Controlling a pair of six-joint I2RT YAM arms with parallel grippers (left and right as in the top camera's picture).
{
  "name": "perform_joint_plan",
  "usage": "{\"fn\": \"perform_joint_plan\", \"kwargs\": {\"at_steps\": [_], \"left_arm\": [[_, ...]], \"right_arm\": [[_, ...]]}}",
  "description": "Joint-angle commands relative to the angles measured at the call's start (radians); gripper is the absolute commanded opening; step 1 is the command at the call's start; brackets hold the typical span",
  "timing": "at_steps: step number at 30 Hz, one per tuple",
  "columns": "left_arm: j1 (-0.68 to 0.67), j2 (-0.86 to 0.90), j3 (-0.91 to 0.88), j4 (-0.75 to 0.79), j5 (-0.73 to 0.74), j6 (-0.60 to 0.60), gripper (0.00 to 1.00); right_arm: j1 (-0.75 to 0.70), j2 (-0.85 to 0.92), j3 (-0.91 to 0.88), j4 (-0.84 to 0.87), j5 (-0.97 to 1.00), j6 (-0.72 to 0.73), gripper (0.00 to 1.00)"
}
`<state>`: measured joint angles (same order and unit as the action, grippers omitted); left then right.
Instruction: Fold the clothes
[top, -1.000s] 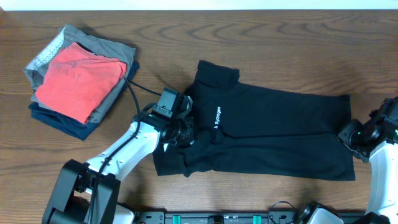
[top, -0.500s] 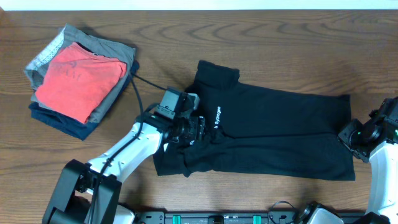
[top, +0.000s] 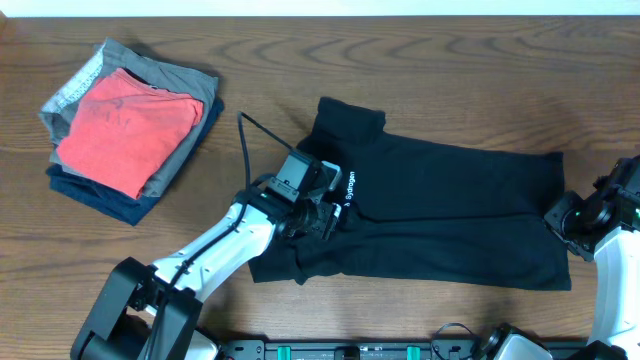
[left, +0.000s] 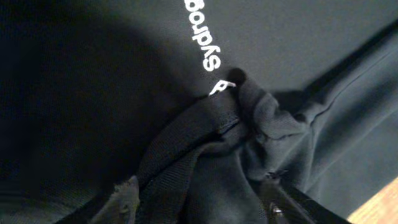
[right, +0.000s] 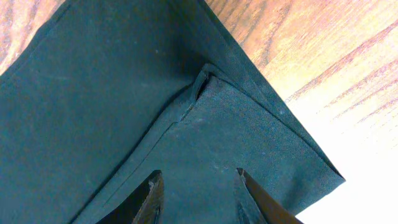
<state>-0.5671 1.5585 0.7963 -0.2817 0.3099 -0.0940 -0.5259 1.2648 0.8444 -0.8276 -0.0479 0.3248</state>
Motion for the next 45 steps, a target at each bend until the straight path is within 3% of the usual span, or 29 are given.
{"fn": "perform_joint_plan", "kwargs": {"at_steps": [1, 12, 15, 17, 20, 21, 35, 45], "left_arm": [[-0.011, 0.019, 0.012, 0.002, -0.035, 0.062, 0.62], [-0.018, 0.088, 0.012, 0.029, -0.087, 0.076, 0.63], [-0.018, 0.079, 0.016, 0.045, -0.088, 0.076, 0.58], [-0.018, 0.072, 0.025, 0.047, -0.095, 0.076, 0.45], [-0.018, 0.059, 0.044, 0.047, -0.095, 0.075, 0.12], [-0.018, 0.058, 0.049, 0.047, -0.094, 0.075, 0.07], [-0.022, -0.069, 0.127, 0.051, 0.034, 0.045, 0.07], [-0.150, -0.074, 0.126, 0.053, 0.071, 0.041, 0.07]], "right_arm": [[0.008, -0.006, 0.015, 0.000, 0.014, -0.012, 0.36], [0.008, -0.006, 0.015, -0.001, 0.014, -0.012, 0.35], [0.008, -0.006, 0.015, -0.002, 0.014, -0.012, 0.35], [0.008, -0.006, 0.015, -0.002, 0.014, -0.012, 0.35], [0.008, -0.006, 0.015, -0.002, 0.014, -0.012, 0.35], [0.008, -0.006, 0.015, -0.002, 0.014, -0.012, 0.35], [0.008, -0.006, 0.015, -0.002, 0.014, -0.012, 0.35], [0.008, -0.006, 0.015, -0.004, 0.013, -0.012, 0.35]]}}
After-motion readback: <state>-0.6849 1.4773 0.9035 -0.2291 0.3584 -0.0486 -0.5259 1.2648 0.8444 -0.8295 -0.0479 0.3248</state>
